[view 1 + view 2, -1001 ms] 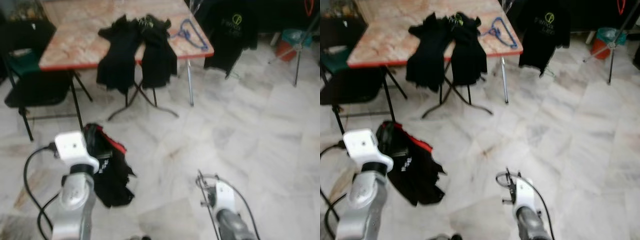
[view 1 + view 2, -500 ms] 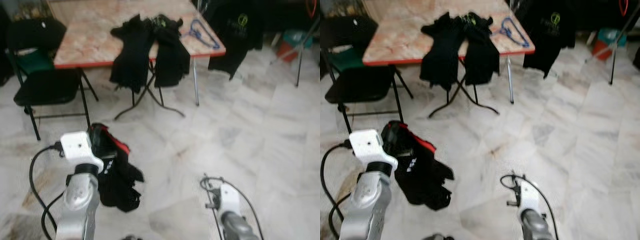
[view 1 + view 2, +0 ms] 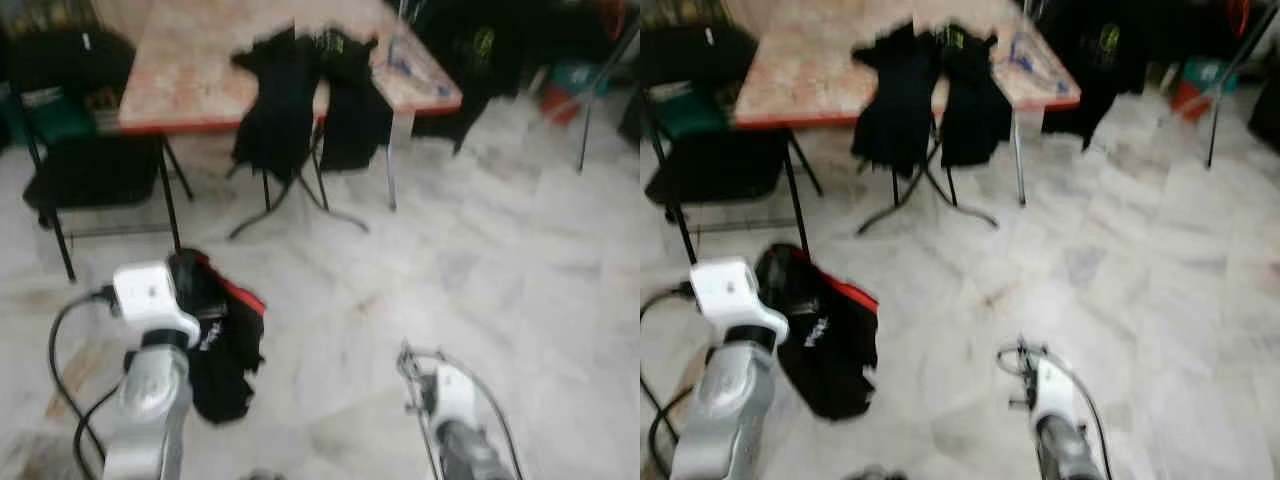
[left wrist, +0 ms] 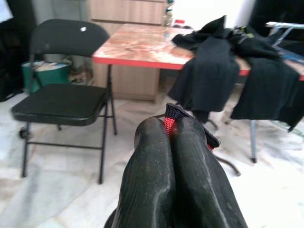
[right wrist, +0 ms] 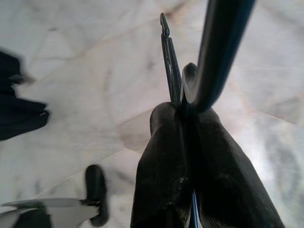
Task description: Hang hanger
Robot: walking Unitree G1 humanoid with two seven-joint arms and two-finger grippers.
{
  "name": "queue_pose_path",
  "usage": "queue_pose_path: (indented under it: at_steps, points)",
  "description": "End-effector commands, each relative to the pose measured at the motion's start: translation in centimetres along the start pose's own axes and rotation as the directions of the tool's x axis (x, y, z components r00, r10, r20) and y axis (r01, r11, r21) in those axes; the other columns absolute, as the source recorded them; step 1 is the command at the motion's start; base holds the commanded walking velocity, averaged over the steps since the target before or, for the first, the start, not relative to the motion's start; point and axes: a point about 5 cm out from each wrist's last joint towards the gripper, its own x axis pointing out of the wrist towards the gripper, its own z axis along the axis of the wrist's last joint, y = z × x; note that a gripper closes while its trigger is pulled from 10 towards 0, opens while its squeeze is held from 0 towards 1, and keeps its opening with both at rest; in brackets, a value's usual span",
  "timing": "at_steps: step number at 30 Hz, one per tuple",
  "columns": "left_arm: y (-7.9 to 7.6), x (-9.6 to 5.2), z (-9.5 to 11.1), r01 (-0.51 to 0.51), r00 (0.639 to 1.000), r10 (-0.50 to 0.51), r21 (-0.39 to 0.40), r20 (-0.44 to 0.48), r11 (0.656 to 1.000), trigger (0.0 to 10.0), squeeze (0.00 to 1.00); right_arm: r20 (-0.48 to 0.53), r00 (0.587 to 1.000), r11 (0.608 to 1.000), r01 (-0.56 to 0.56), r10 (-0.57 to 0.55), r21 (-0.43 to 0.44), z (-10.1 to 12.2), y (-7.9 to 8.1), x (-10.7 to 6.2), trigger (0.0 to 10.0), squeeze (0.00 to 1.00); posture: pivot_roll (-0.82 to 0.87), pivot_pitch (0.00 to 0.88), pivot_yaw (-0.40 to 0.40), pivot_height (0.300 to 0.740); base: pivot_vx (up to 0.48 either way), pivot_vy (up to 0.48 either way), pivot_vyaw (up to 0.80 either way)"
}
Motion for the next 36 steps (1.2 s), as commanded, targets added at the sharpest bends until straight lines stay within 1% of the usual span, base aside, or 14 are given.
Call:
queue_pose_path:
  at_steps: [1,5,11,14,22,24,28,29,30,31,33,36]
  points:
    - [-0.3,0.1,0.9,0.004,0.999,-0.004,0.012,0.043,1.0,10.0,0.0,-0.021,1.0,1.0,0.013,-0.013,-0.014,-0.6,-0.8,-0.2,10.0,0.0,0.09,0.081,-0.023,0.74,0.0,0.0,0.0]
    - [-0.2,0.1,0.6,0.008,0.999,-0.008,0.02,0.034,1.0,10.0,0.0,-0.018,1.0,1.0,0.001,-0.001,-0.023,-0.5,-0.7,-0.2,10.0,0.0,0.08,0.075,-0.019,0.74,0.0,0.0,0.0]
    - [-0.6,0.4,0.5,0.01,0.999,-0.01,0.014,0.038,1.0,10.0,0.0,-0.021,1.0,1.0,0.002,-0.002,-0.022,-0.6,-0.8,-0.2,10.0,0.0,0.08,0.061,-0.03,0.74,0.0,0.0,0.57]
    - [-0.8,0.4,0.6,0.015,0.999,-0.015,0.013,0.043,1.0,10.0,0.0,-0.02,1.0,1.0,0.009,-0.009,-0.01,-0.6,-0.9,-0.2,10.0,0.0,0.08,0.056,-0.032,0.74,0.0,0.0,0.0]
    - [-0.7,0.4,0.4,0.02,0.999,-0.021,0.018,0.042,1.0,10.0,0.0,-0.019,1.0,1.0,0.005,-0.005,-0.013,-0.6,-0.8,-0.2,10.0,0.0,0.08,0.044,-0.032,0.74,0.269,0.0,0.0]
    - [-0.8,0.3,0.3,0.029,0.999,-0.031,0.04,0.045,0.999,10.0,0.0,-0.018,1.0,1.0,0.008,-0.008,-0.009,-0.6,-0.8,-0.2,10.0,0.0,0.08,0.046,-0.032,0.74,0.294,0.0,0.0]
    - [-0.3,-0.2,-0.9,0.039,0.999,-0.042,0.093,0.024,0.995,10.0,0.0,-0.014,1.0,1.0,0.009,-0.009,-0.006,-0.5,-0.7,-0.2,10.0,0.0,0.08,0.052,-0.03,0.74,0.294,0.0,0.0]
    - [-0.1,-0.9,-1.9,0.064,0.998,-0.065,0.164,-0.002,0.984,10.0,0.0,-0.012,1.0,1.0,0.01,-0.01,-0.002,-0.5,-0.7,-0.2,10.0,0.0,0.08,0.053,-0.031,0.74,0.292,0.0,0.0]
    - [-0.1,-1.1,-2.3,0.076,0.997,-0.074,0.186,-0.014,0.98,10.0,0.0,-0.012,1.0,1.0,0.01,-0.01,-0.002,-0.5,-0.7,-0.2,10.0,0.0,0.08,0.055,-0.033,0.74,0.292,0.0,0.0]
    - [-0.1,-1.5,-2.9,0.089,0.996,-0.083,0.193,-0.039,0.977,10.0,0.0,-0.011,1.0,1.0,0.009,-0.009,-0.002,-0.5,-0.7,-0.2,10.0,0.0,0.08,0.06,-0.035,0.74,0.292,0.0,0.0]
    - [0.1,-2.0,-3.3,0.077,0.996,-0.068,0.177,-0.054,0.981,10.0,0.0,-0.011,1.0,1.0,0.01,-0.01,-0.002,-0.4,-0.7,-0.1,10.0,0.0,0.08,0.06,-0.036,0.74,0.291,0.0,0.0]
    - [0.1,-2.1,-3.3,0.067,0.997,-0.06,0.172,-0.046,0.983,10.0,0.0,-0.009,1.0,1.0,0.011,-0.011,-0.002,-0.4,-0.8,-0.1,10.0,0.0,0.08,0.064,-0.04,0.74,0.289,0.0,0.0]
